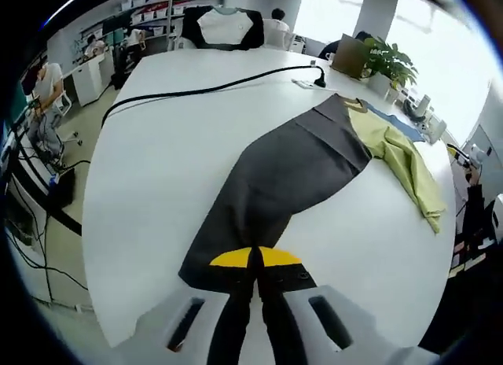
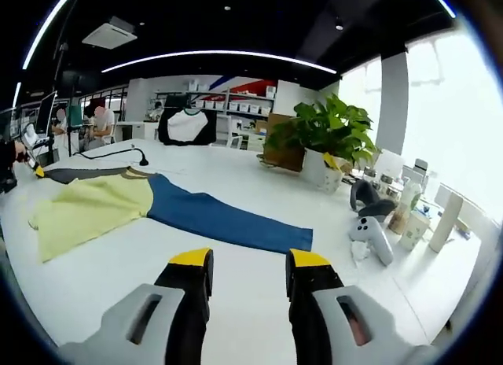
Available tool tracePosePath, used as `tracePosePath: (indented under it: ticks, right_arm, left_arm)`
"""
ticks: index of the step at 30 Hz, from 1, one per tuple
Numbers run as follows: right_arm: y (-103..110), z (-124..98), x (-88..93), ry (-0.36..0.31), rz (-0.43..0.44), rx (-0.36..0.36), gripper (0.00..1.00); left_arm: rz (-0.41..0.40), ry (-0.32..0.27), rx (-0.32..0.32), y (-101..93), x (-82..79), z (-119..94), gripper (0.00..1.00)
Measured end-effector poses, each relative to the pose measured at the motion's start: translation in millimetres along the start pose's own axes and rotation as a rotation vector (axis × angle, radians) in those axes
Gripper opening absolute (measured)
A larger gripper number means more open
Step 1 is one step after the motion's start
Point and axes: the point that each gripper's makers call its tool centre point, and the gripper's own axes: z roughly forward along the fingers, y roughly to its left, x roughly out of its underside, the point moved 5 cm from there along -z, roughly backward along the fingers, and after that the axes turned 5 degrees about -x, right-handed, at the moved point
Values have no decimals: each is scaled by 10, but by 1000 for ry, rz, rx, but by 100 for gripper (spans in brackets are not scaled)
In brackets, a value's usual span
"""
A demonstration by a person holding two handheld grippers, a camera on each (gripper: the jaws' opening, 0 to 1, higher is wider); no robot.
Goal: Fold the garment on the visible template until the final outline fits inside the template.
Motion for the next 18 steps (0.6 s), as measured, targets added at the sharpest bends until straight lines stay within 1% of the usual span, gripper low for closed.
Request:
tracePosePath:
  ticks: [1,2,3,4,5,8,10,11,14,16,17,18]
  right_arm:
    - [7,1,-6,2,-3,-3,37]
    - [13,2,-10,4,-4,-6,38]
    - [21,5,-16,7,-6,-13,38]
    - [23,7,-19,6,-5,-15,38]
    - [27,9,-24,4,-5,-18,38]
    - [30,20,-23,4,-1,-17,38]
    - [40,35,-19,8,4,-21,39]
    - [51,45,-24,9,4,-26,39]
    - [71,58,-47,9,2,-34,39]
    - [79,65,-66,10,-5,-33,39]
    - [82,66,-72,10,-5,-34,40]
    - [86,66,-83,8,-5,-35,40]
  left_arm:
    - [3,3,12,-34,16,-23,1]
    - [-13,-4,47,-78,12,-37,1]
    - [-47,-19,77,-124,9,-53,1]
    - [-62,-10,79,-133,25,-59,1]
    - [-41,5,78,-156,58,-60,1]
    - [-9,13,89,-223,112,-50,1]
    - [3,13,55,-184,133,-58,1]
    - [16,10,54,-179,134,-72,1]
    - [13,11,57,-170,140,-93,2]
    - [10,6,61,-154,146,-92,4]
    - [18,-10,55,-134,135,-96,7]
    - [32,-50,39,-107,93,-129,11]
